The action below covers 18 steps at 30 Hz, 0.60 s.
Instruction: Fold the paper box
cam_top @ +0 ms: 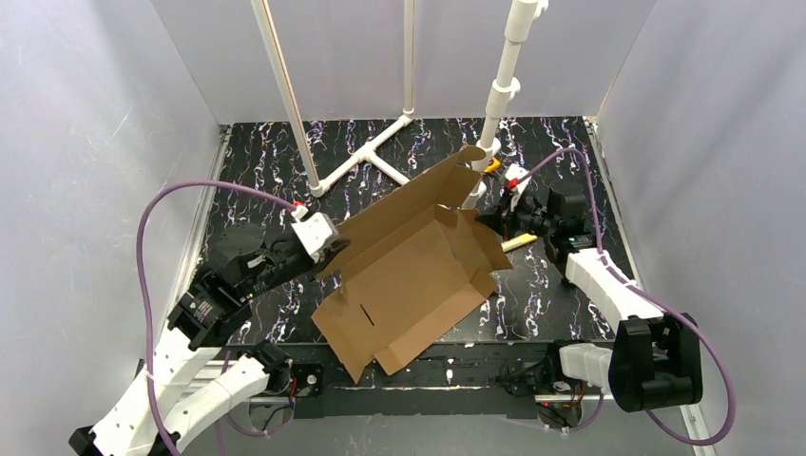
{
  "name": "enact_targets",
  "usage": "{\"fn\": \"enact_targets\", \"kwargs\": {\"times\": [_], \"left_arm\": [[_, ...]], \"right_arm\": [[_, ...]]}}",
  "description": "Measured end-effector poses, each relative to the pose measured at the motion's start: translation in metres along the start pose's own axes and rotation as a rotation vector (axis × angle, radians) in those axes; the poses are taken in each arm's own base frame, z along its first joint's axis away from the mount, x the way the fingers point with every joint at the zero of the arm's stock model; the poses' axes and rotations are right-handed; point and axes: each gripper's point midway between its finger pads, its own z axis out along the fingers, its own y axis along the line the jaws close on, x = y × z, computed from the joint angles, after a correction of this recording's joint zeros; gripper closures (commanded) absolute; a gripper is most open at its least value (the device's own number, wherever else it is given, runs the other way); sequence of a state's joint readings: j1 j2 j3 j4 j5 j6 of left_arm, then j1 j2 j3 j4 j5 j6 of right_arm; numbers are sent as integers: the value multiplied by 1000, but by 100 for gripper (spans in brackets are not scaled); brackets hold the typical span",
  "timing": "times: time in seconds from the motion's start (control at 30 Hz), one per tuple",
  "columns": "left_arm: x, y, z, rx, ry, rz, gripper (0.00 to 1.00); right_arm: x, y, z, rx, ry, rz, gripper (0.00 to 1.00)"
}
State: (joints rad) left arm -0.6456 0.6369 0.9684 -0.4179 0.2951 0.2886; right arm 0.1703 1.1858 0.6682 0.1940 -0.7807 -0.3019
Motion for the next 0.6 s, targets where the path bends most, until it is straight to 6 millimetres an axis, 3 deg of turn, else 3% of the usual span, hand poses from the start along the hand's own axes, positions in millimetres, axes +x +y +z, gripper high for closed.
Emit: {"fn": "enact_targets", "kwargs": {"times": [0.13, 0.37, 0.6], "left_arm": [[-9, 3, 0, 0, 3, 13, 100], [-43, 17, -7, -32, -16, 49, 100], [-66, 26, -12, -49, -39, 102, 100]], "right_arm": [[-15, 1, 1, -7, -41, 47, 99], [-54, -2, 4, -9, -149, 41, 99], [-93, -8, 21, -1, -310, 0, 99]]}}
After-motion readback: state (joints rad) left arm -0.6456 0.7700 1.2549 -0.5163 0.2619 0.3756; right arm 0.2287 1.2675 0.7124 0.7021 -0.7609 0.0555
